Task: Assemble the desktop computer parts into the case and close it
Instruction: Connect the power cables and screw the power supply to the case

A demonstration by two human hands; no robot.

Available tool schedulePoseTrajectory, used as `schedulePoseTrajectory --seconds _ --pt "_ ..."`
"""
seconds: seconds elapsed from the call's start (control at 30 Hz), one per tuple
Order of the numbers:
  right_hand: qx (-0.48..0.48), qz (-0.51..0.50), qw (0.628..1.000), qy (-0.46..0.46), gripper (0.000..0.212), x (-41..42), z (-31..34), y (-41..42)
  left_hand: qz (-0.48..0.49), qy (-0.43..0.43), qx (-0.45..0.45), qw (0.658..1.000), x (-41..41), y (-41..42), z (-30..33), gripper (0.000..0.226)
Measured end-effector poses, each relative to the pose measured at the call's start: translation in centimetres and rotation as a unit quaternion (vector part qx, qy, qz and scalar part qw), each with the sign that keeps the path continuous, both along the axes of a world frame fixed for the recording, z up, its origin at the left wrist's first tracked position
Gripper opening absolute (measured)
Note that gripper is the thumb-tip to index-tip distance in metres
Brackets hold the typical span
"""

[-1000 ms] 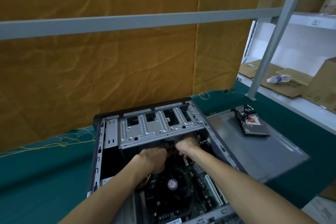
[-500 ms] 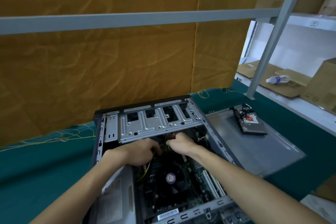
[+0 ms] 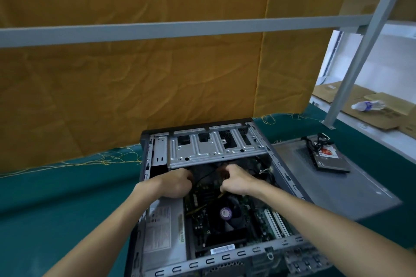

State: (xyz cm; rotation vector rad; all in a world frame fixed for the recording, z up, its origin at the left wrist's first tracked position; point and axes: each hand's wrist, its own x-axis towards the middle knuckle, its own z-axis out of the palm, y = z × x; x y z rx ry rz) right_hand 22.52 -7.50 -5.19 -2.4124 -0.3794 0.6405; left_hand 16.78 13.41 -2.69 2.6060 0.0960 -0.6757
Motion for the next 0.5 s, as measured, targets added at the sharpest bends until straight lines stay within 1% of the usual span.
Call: schedulePoseTrajectory --seconds 0.07,0.17,0.23,0.33,0.43,0.5 --pt "0.003 0.009 1.000 0.006 0.049 0.1 0.1 -0.2 0.008 -0.024 -0.020 0.999 -0.5 0.2 0.0 0.051" --pt "0.027 0.023 0.999 0.004 0.057 0.1 -0.1 -0.5 0.022 -0.080 -0.030 0.996 -1.4 0.5 -0.2 0.045" --pt "0.030 0.029 0.999 -0.014 0.051 0.1 -0.1 -0.4 0.031 -0.098 -0.025 0.994 -1.8 0.7 -0.5 0.041" --pt "0.010 0.035 0.997 -0.061 0.025 0.0 -0.5 0.0 0.047 -0.099 -0.022 0.994 -1.8 0.3 -0.6 0.038" --pt "0.004 0.042 0.996 -0.075 0.020 0.0 -0.9 0.2 0.031 -0.048 -0.029 0.998 -1.1 -0.3 -0.1 0.041" --pt "0.006 0.045 0.996 -0.074 0.023 0.1 -0.8 0.2 0.039 -0.038 -0.041 0.998 -0.7 -0.5 0.1 0.042"
